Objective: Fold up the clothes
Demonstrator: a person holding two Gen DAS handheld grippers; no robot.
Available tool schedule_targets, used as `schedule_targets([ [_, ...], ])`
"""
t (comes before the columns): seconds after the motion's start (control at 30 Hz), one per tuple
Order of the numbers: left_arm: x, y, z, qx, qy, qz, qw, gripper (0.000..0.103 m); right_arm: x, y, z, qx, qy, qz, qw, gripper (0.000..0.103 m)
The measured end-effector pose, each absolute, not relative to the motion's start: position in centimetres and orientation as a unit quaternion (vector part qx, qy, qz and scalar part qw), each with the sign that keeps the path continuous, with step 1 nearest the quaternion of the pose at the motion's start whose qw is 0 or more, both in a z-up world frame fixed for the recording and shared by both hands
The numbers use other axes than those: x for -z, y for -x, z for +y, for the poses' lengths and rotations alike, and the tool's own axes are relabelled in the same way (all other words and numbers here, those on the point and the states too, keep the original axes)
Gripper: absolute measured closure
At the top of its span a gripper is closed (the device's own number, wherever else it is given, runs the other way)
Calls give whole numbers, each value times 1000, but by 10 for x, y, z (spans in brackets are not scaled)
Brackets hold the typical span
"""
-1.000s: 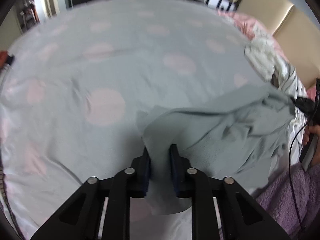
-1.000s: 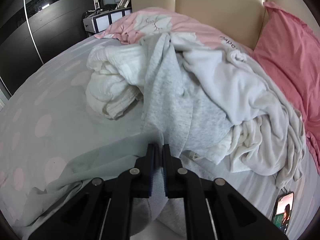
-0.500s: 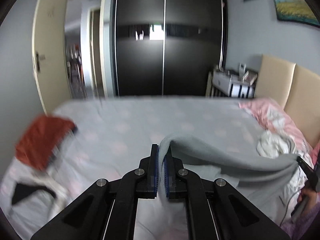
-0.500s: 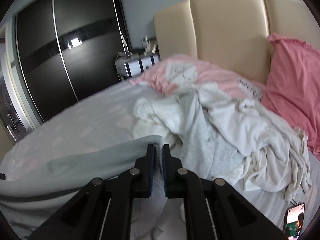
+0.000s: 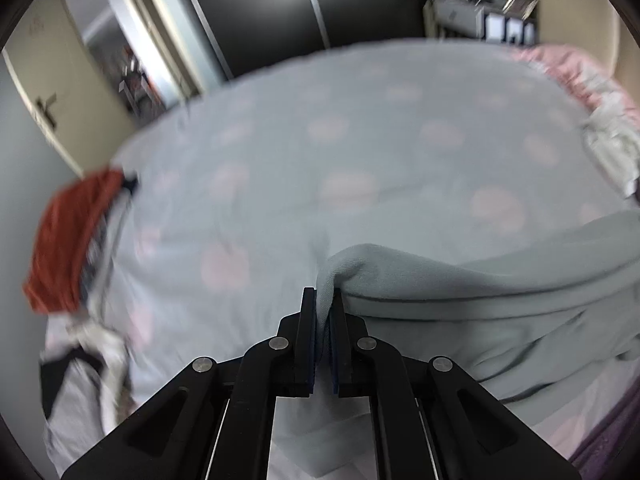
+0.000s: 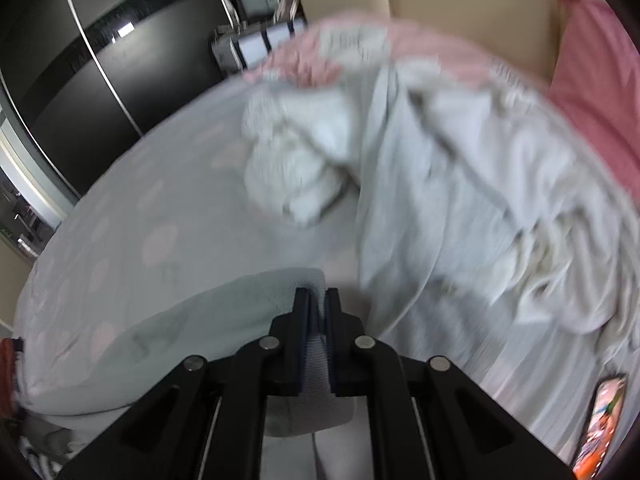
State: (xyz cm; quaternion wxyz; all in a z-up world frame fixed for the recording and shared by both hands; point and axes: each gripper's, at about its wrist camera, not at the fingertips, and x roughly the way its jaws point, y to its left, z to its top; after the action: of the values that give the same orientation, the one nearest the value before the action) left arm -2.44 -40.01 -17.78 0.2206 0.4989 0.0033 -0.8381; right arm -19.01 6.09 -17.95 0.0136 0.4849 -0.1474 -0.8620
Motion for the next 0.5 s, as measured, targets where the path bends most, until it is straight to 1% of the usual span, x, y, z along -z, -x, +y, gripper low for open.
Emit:
schedule_targets([
  [0.13,204,29,-411,821,-524,23,225,96,204,196,58,819,-548,-167,28,94],
  [0.17,207,29,-412,818,-529,24,226,96,204,194,59,815,-551,-174,30,92],
  [0.33,229,36,-404,797,-558,-3,232,93,202,182,71,803,-554,-213,45,89],
  [0.37,231,37,-404,794,-562,-9,232,93,201,179,73,801,-555,-220,48,88],
  [0.4,233,38,-404,793,-564,-13,231,93,197,175,82,804,-539,-247,45,81],
  [0.43,234,39,-404,792,-565,-17,231,93,193,172,93,808,-520,-273,37,78],
  [0.5,234,40,-405,793,-564,-21,231,93,188,169,109,818,-496,-292,5,76],
])
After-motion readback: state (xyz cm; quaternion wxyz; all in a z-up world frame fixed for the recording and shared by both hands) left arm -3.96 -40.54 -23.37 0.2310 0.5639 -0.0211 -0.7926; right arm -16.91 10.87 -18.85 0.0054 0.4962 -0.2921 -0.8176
